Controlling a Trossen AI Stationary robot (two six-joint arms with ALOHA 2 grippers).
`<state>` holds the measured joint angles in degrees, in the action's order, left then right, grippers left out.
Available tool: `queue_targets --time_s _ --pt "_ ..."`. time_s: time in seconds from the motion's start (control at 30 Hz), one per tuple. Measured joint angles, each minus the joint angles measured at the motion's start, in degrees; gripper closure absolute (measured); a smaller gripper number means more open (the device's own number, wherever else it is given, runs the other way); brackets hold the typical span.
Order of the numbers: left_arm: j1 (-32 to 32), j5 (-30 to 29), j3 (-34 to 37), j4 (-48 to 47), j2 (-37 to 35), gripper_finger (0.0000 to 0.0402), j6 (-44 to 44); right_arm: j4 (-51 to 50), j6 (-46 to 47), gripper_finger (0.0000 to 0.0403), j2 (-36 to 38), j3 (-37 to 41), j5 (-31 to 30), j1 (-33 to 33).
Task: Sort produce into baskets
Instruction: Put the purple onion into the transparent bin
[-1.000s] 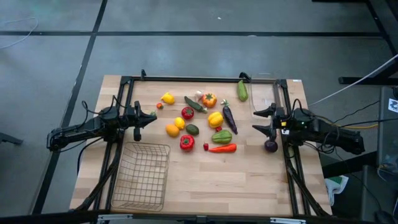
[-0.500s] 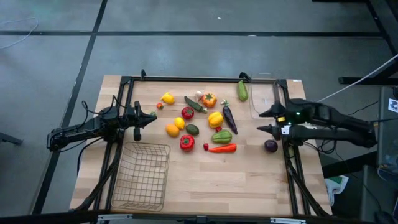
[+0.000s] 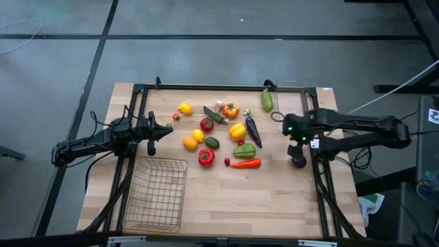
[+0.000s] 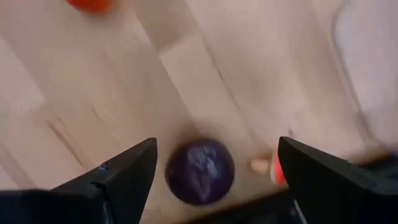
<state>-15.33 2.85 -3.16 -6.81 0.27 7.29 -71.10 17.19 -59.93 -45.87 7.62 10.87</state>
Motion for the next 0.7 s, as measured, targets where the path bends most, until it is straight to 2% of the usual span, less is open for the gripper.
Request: queue_targets --time_s 0.3,0.47,0.7 --pt "0.0 0.0 0.0 0.0 0.0 0.0391 0.1 -2.9 0.6 0.0072 -11.5 0.0 1.0 0.0" --pt "0.0 0.0 0.0 0.0 0.0 0.0391 1.1 -3.5 1.0 0.0072 -13.1 0.0 4.4 0.0" --pt "0.0 0.0 0.0 0.0 0.0 0.0391 1.3 -3.8 5.5 0.0072 -13.0 0.5 5.1 0.0"
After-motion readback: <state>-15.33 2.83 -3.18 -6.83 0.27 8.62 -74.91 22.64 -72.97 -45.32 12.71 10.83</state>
